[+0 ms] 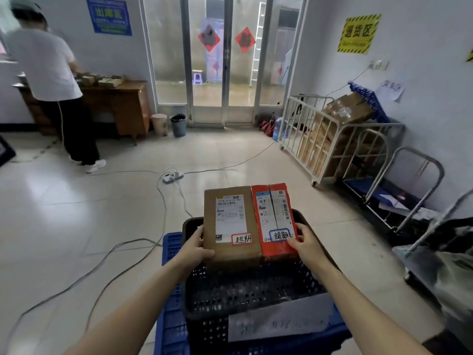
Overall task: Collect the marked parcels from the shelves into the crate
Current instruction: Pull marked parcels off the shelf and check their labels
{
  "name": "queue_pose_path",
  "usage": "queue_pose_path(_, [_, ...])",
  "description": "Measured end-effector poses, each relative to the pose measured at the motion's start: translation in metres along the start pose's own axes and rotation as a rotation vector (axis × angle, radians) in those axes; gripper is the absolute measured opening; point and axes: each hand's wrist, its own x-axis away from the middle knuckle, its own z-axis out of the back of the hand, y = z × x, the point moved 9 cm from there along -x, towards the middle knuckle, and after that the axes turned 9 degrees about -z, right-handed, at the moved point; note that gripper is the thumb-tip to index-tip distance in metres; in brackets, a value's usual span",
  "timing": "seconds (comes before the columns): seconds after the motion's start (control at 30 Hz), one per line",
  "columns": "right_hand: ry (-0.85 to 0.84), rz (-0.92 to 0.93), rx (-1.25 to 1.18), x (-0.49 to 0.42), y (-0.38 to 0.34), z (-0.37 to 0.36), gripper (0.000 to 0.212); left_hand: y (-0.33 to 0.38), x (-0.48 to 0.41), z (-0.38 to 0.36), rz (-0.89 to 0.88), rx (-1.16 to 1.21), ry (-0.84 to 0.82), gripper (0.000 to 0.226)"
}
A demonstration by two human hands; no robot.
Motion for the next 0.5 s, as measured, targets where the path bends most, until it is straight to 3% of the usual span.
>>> queue_pose_path(0.5, [-0.269,-0.418,0.192,-0.17,0.172,-0.077,0.047,-0.195,-0.082,0.003,0.466,-0.059,0.204,0.094])
